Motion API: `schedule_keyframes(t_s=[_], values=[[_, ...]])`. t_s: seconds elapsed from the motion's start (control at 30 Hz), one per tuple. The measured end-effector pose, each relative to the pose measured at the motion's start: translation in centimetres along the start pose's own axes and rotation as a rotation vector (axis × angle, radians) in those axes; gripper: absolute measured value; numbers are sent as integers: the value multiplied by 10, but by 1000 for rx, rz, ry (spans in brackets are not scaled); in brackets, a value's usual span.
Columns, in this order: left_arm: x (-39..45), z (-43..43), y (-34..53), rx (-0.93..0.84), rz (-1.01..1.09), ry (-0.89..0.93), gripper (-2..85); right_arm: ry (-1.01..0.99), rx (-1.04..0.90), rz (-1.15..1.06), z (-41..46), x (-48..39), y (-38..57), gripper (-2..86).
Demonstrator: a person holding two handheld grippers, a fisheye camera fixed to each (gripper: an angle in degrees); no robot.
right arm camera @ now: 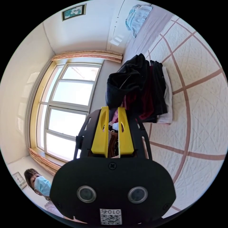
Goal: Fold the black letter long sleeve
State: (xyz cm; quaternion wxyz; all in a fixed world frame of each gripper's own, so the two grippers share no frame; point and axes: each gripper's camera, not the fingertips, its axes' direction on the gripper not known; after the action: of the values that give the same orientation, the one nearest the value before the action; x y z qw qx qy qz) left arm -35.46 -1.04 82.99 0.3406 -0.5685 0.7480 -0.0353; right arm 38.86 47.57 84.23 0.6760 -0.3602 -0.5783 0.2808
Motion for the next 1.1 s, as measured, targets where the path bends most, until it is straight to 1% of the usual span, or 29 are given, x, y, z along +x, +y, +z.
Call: schedule_keyframes(t_s=[0.07,0.13,0.17,0.23,0.3,0.33,0.4,0.43,0.5,0.53,0.6,0.67,0.73,0.8,0.87,0.93,1.0,1.03,1.1], values=[[7,1,8,27,-8,-31,89,11,22,-13,-17,1,19,53],[21,-8,18,95,-2,-97,87,37,63,-49,-47,1,51,51],[33,-16,26,156,5,-147,85,48,72,-60,-54,0,60,51],[54,-25,38,223,32,-217,80,98,71,-151,-77,-9,100,60],[102,-22,58,308,178,-291,67,158,54,-248,-85,-21,135,68],[116,-15,62,305,225,-311,63,191,43,-332,-86,-29,159,71],[164,40,71,217,386,-439,51,259,32,-419,-85,-40,196,72],[173,57,73,191,406,-489,48,299,33,-458,-85,-46,219,71],[203,128,82,132,464,-736,36,340,43,-496,-89,-54,250,71],[208,144,84,131,475,-796,32,363,49,-510,-93,-59,269,71],[217,206,94,137,493,-963,15,396,68,-541,-101,-70,297,72],[212,241,104,174,482,-1008,6,441,97,-569,-109,-81,325,72],[198,263,117,246,455,-1001,2,502,138,-613,-116,-92,360,73],[181,275,140,363,411,-937,0,555,152,-628,-117,-95,382,73],[181,276,164,454,412,-897,-1,578,146,-642,-117,-97,398,73],[196,271,206,590,453,-857,-1,591,153,-659,-117,-101,417,73],[229,273,293,830,569,-810,-1,589,174,-678,-117,-104,430,72],[236,277,316,861,595,-810,-1,577,186,-689,-116,-105,438,72],[259,309,401,913,697,-862,0,547,189,-699,-114,-106,450,70]])
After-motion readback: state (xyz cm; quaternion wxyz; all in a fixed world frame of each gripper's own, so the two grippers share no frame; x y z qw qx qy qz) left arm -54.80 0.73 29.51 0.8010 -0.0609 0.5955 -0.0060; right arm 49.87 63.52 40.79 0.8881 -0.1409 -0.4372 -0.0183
